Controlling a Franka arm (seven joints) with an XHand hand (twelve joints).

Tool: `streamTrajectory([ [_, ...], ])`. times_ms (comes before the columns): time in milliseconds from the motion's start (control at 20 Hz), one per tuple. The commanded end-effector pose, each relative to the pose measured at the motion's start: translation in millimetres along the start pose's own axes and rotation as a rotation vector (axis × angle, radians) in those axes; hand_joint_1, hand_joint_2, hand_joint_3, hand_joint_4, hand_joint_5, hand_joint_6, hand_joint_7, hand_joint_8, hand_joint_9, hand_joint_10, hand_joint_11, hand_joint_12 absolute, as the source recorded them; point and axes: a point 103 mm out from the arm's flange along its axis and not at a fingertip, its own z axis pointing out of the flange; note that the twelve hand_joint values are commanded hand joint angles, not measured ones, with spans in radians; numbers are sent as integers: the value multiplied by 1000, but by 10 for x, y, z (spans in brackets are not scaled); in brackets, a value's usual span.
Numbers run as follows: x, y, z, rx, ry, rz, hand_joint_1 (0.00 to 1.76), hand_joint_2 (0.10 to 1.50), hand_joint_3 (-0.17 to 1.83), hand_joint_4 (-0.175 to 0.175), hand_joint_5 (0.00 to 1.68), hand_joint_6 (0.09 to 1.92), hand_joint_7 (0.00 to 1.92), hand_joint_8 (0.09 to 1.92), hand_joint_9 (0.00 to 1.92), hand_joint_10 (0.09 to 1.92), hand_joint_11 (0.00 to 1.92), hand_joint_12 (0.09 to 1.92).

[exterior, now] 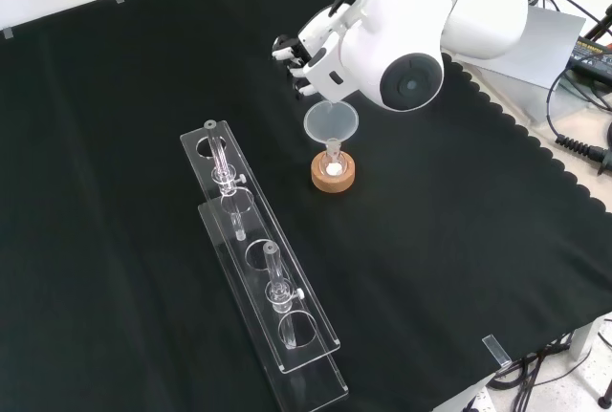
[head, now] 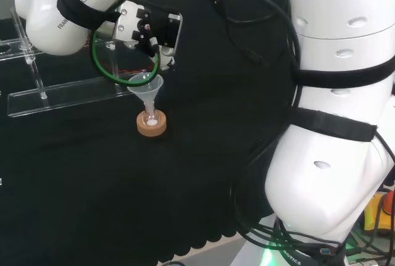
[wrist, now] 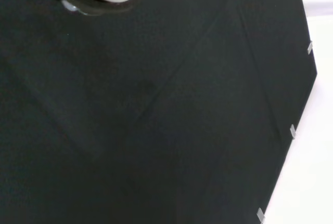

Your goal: Pour all the NaCl from the weighing funnel into the round-bottom flask.

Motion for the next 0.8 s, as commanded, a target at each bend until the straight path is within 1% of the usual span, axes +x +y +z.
streamTrajectory([
  [50,-13,11,-47,7,-38,5,1109,784,458,164,1219,690,1160,438,1380,140,967,976],
  [400,25,51,-87,18,-99,2,1108,784,458,167,1218,692,1158,437,1380,138,966,975],
  [800,37,42,-126,35,-169,10,1107,784,458,170,1217,693,1158,436,1381,135,966,974],
])
